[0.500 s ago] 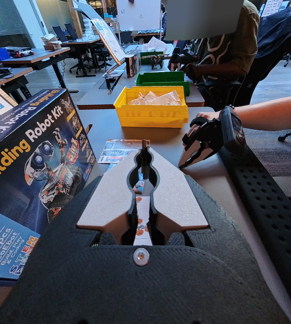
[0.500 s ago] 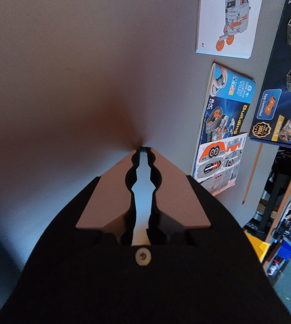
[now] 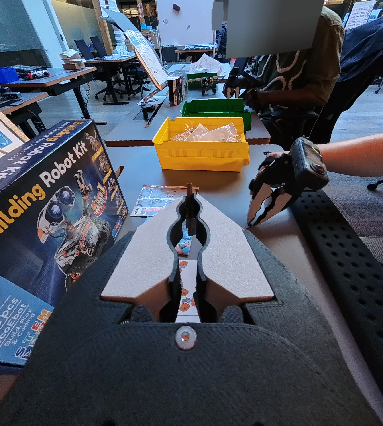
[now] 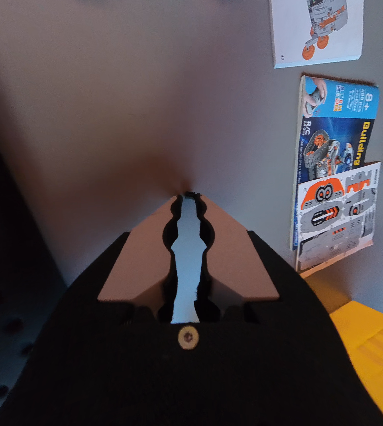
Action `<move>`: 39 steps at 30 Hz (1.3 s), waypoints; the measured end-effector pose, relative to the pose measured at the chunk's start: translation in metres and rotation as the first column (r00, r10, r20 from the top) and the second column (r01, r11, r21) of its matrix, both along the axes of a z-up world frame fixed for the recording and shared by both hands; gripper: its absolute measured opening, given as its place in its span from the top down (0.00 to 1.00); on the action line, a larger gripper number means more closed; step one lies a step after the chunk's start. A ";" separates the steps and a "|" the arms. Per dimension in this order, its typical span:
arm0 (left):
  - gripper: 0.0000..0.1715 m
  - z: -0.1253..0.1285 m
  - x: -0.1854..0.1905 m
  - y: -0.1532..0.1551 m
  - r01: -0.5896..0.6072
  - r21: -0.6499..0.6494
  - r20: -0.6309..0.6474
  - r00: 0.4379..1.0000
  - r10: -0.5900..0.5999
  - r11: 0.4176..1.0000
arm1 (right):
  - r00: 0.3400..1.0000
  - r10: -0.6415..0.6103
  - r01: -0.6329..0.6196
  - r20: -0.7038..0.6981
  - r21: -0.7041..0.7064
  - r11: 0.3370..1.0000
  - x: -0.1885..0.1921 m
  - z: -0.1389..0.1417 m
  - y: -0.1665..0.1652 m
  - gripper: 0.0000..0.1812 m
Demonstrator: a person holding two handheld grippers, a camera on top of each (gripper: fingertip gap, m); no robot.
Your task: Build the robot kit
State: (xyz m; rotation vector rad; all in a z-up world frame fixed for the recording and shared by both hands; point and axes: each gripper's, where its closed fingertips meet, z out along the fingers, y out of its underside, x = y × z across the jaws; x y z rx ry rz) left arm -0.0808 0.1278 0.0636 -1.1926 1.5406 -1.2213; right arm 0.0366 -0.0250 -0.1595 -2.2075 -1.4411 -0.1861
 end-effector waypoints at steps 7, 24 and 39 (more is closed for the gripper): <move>0.99 -0.001 0.001 -0.002 0.006 0.004 -0.005 1.000 -0.006 1.000 | 0.998 -0.019 0.017 -0.059 -0.028 0.999 -0.002 -0.001 -0.007 0.94; 0.99 -0.003 0.004 -0.006 0.022 0.009 -0.017 1.000 -0.022 1.000 | 0.957 0.087 -0.123 -0.277 -0.116 0.986 -0.008 0.012 -0.020 0.93; 0.99 -0.010 0.008 -0.007 0.029 0.016 -0.046 0.999 -0.028 0.999 | 0.951 0.230 -0.252 -0.204 -0.086 0.964 -0.028 0.000 -0.005 0.92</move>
